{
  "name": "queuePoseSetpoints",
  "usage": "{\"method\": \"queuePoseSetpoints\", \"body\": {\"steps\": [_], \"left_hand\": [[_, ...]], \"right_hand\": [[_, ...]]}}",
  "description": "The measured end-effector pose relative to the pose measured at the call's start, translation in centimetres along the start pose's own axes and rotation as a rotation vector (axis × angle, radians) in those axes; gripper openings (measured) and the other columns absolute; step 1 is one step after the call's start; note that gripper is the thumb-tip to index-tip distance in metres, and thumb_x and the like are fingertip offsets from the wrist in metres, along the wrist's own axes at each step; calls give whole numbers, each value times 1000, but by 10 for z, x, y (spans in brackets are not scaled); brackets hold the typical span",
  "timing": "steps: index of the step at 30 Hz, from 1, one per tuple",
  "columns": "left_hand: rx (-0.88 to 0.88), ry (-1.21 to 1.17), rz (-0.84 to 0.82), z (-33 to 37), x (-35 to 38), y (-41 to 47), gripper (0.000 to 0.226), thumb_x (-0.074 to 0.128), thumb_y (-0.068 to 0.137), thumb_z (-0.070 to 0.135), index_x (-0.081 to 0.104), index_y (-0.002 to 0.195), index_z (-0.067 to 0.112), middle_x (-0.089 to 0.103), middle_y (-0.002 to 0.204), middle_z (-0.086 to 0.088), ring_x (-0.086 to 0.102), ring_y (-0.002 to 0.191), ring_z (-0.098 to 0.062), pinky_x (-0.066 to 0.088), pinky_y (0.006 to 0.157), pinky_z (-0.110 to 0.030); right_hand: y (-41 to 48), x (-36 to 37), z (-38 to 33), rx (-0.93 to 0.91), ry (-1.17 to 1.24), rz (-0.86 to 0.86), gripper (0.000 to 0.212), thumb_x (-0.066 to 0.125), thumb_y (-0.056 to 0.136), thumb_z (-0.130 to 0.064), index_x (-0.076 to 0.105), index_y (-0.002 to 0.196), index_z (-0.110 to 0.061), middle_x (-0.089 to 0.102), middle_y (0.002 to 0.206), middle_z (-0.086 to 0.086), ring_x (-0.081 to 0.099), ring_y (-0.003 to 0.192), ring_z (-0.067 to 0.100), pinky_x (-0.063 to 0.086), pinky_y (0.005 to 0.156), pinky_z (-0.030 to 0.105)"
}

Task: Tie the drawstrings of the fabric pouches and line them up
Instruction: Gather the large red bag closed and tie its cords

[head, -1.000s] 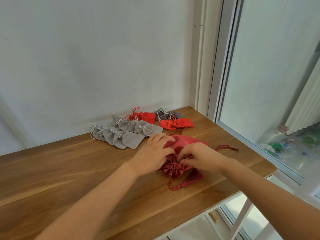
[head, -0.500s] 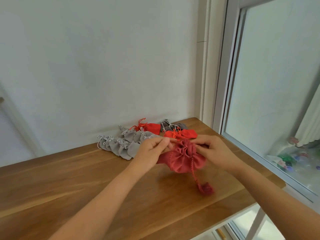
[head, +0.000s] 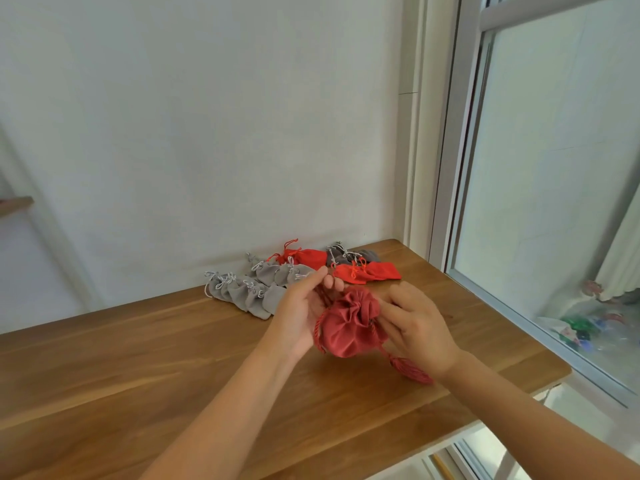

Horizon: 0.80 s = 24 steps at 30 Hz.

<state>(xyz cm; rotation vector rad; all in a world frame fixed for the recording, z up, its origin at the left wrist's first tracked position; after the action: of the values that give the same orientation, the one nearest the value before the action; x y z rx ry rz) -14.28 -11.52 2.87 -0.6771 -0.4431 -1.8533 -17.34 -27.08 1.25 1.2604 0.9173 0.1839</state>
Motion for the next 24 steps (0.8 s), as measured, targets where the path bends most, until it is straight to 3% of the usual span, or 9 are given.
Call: {"method": "queuePoseSetpoints", "body": {"steps": [4, 7, 9, 12, 14, 16, 19, 21, 24], "left_hand": [[-196, 142, -8, -25, -18, -15, 30, 51, 87, 23, 53, 59, 14, 56, 61, -3, 57, 57, -15, 48, 65, -26], [-325, 396, -17, -51, -45, -26, 33, 48, 95, 20, 56, 63, 14, 60, 66, -4, 57, 58, -15, 49, 59, -24], [-367, 494, 13, -63, -57, -31, 33, 46, 99, 19, 56, 68, 14, 59, 67, -3, 53, 57, -13, 45, 57, -23], [-354, 531, 31, -67, -55, -33, 30, 45, 100, 22, 56, 73, 15, 53, 62, 1, 44, 56, -12, 35, 59, -25], [-322, 572, 47, -69, -49, -33, 32, 45, 101, 25, 58, 73, 16, 48, 58, 4, 41, 56, -11, 34, 59, -24], [-249, 654, 101, -69, -44, -33, 32, 47, 100, 28, 62, 73, 17, 46, 55, 6, 42, 57, -10, 37, 60, -23], [-88, 673, 207, -60, -41, -32, 29, 50, 99, 28, 67, 79, 15, 47, 55, 8, 43, 56, -9, 39, 64, -22], [-1, 580, 228, -51, -39, -30, 26, 52, 98, 25, 68, 84, 11, 47, 55, 7, 43, 53, -6, 41, 61, -17], [63, 458, 246, -41, -34, -27, 22, 56, 94, 24, 70, 86, 10, 48, 55, 8, 43, 53, -6, 40, 62, -17]], "right_hand": [[-26, 5, -12, -147, 65, -204, 19, 51, 95, -15, 69, 98, -10, 54, 84, 1, 43, 72, 14, 38, 67, 23], [-55, 16, -17, -122, 156, -496, 26, 50, 96, -23, 72, 107, -13, 56, 85, -3, 49, 73, 11, 44, 65, 23], [-62, 20, -20, 94, 301, -710, 24, 54, 95, -27, 74, 104, -17, 62, 85, -4, 55, 75, 6, 47, 67, 23], [-59, 23, -14, 593, 625, -859, 10, 65, 91, -25, 70, 84, -19, 62, 75, -9, 53, 65, 1, 44, 66, 18], [-57, 28, -10, 799, 750, -931, 24, 65, 91, -30, 56, 72, -18, 51, 64, -7, 44, 57, 6, 37, 58, 19], [-54, 32, -7, 858, 715, -968, 25, 67, 89, -35, 52, 75, -20, 50, 65, -6, 43, 58, 9, 36, 59, 23], [-48, 31, 1, 813, 551, -908, 24, 69, 85, -40, 52, 92, -25, 51, 72, -9, 45, 61, 3, 36, 59, 17], [-38, 27, 4, 813, 538, -830, 29, 69, 84, -43, 51, 85, -21, 50, 72, -10, 46, 61, 1, 37, 61, 17], [-26, 25, 3, 893, 653, -851, 48, 66, 82, -54, 48, 66, -12, 46, 63, -2, 41, 56, 9, 35, 60, 25]]}}
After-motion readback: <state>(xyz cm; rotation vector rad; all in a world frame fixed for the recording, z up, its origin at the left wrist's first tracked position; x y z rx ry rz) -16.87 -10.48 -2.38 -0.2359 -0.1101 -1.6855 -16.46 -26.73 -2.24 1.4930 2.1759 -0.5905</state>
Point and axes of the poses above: each hand's wrist, its own y-axis towards the middle knuckle, its own x-axis out of the palm, z = x × y, the point moved 4 cm from there along y, towards the middle knuckle
